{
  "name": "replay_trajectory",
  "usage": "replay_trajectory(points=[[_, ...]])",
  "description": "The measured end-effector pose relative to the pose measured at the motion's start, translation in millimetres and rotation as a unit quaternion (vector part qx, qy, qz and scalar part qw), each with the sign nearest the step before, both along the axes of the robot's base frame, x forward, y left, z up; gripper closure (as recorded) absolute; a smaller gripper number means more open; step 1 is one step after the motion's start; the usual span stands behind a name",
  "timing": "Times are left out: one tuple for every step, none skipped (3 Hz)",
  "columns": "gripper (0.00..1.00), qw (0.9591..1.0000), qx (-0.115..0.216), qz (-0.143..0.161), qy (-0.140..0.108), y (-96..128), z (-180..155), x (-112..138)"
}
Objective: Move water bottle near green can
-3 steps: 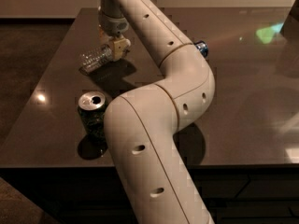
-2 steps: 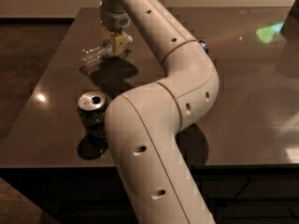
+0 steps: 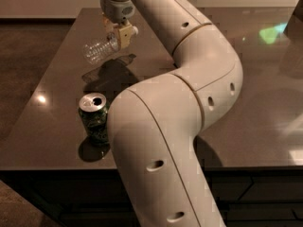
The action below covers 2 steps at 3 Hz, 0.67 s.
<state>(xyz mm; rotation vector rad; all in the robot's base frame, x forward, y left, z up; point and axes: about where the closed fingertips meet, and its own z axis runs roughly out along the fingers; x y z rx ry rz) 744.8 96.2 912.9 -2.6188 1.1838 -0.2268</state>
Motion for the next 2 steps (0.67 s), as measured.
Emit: replay_trajectory(points=[[1.00, 0.9996, -0.027, 0.000, -0.002, -18, 9, -35], [1.00, 0.9982, -0.056, 0.002, 0.023, -32, -20, -68]])
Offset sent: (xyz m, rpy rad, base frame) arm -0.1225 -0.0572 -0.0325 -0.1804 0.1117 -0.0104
